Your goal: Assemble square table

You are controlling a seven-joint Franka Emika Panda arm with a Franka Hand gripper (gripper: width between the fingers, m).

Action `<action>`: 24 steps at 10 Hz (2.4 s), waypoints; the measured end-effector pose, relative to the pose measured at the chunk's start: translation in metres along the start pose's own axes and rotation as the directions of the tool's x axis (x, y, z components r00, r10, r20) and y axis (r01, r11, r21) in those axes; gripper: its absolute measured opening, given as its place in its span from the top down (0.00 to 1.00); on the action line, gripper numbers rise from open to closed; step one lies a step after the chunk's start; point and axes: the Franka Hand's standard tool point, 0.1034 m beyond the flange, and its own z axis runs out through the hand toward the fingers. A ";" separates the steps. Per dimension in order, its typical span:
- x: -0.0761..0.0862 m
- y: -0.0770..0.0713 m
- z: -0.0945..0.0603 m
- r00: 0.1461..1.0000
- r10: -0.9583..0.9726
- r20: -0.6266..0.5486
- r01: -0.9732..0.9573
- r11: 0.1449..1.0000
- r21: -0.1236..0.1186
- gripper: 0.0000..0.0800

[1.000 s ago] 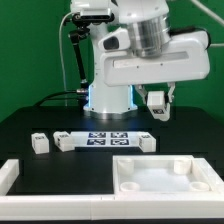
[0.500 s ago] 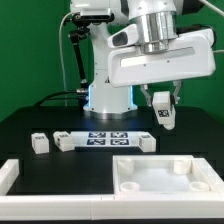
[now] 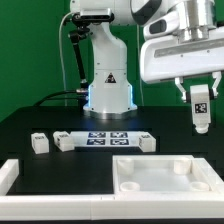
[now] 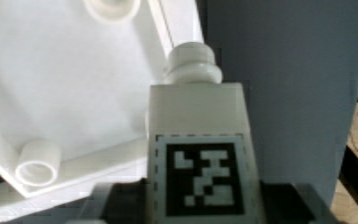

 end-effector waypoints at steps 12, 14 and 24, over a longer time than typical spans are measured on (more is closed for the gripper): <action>0.064 0.011 0.018 0.969 -0.241 -0.059 0.240 0.971 -0.018 0.64; 0.066 0.009 0.039 0.955 -0.282 -0.094 0.282 0.959 -0.014 0.64; 0.062 0.015 0.085 0.944 -0.304 -0.128 0.304 0.952 -0.020 0.64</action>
Offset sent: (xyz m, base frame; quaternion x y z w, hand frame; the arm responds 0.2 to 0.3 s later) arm 0.0197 -0.0442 -0.0123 -0.0776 0.0529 -0.1119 0.9893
